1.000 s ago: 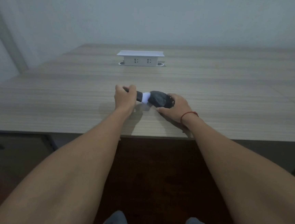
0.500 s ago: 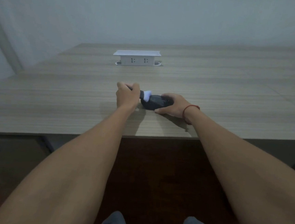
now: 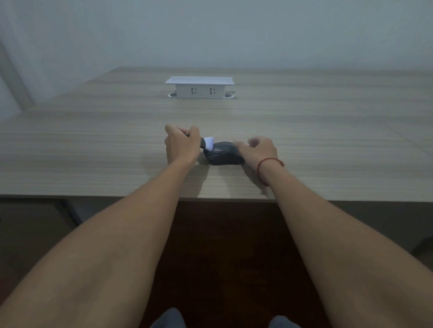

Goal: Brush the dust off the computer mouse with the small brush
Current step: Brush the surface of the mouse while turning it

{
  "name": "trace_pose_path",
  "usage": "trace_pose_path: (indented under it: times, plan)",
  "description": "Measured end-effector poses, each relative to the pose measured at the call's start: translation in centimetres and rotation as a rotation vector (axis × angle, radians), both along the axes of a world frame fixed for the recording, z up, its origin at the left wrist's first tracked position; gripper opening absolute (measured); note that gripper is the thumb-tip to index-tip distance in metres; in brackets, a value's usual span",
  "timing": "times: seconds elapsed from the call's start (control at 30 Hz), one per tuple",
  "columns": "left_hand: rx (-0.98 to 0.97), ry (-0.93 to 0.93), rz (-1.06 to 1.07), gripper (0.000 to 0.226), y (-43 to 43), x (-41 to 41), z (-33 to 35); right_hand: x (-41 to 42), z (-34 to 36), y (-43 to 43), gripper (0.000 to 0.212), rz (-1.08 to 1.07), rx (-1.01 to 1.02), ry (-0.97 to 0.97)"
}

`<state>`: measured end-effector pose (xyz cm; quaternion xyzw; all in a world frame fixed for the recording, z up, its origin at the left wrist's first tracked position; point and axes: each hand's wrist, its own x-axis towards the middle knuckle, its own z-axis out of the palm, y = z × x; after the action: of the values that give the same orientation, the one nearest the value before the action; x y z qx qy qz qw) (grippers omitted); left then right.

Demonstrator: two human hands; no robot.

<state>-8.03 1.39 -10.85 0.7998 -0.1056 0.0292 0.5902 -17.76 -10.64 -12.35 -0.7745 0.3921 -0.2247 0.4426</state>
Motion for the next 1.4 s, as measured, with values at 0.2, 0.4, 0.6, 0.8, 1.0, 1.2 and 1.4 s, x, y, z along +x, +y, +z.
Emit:
trace_pose_path:
  times: [0.2, 0.4, 0.6, 0.8, 1.0, 1.2, 1.4]
  plan:
    - [-0.048, -0.002, -0.005, 0.019, 0.3, -0.3, 0.3, 1.4, -0.3, 2.3, 0.069, -0.169, -0.214, 0.132]
    - [-0.144, -0.01, -0.056, 0.019, 0.6, -0.1, 1.5, 0.1, 0.3, 0.4, 0.072, 0.244, 0.251, -0.129]
    - [0.052, 0.003, -0.03, 0.024, 0.6, 0.6, -0.1, 0.1, 0.9, 1.1, 0.105, 0.256, 0.027, 0.13]
    - [0.022, 0.012, -0.024, 0.021, 1.0, 0.4, -0.5, 1.7, 0.9, 2.7, 0.109, 0.193, -0.249, 0.332]
    - [-0.078, 0.004, -0.029, 0.015, 0.8, 0.9, 0.3, 1.5, 0.4, 0.7, 0.117, 0.356, -0.006, 0.176]
    - [-0.076, -0.043, -0.099, 0.015, -0.5, 0.7, 0.5, 0.5, -0.8, 0.0, 0.112, 0.293, -0.052, 0.097]
    - [0.037, -0.016, -0.15, 0.027, -1.8, 1.7, -0.8, 0.0, -1.1, 0.3, 0.07, 0.3, -0.062, 0.01]
